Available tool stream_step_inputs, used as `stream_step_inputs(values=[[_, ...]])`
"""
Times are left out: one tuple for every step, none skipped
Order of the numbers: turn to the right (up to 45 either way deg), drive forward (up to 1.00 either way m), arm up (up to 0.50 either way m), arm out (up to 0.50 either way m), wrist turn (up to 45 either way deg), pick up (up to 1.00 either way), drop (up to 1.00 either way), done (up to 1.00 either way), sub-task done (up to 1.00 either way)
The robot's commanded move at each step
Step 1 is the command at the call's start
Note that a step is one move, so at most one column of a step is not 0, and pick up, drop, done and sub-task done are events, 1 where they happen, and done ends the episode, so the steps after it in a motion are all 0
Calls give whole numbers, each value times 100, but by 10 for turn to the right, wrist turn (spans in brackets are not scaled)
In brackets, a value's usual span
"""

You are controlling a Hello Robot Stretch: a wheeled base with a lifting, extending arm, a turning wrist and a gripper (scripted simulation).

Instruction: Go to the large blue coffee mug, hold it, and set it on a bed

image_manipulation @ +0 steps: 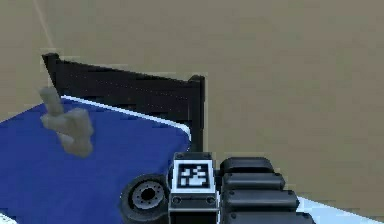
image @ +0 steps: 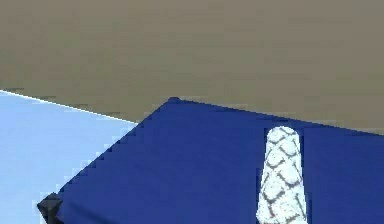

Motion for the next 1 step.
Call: stream_step_inputs(values=[[450,0,0,0,0,0,0,0,0]])
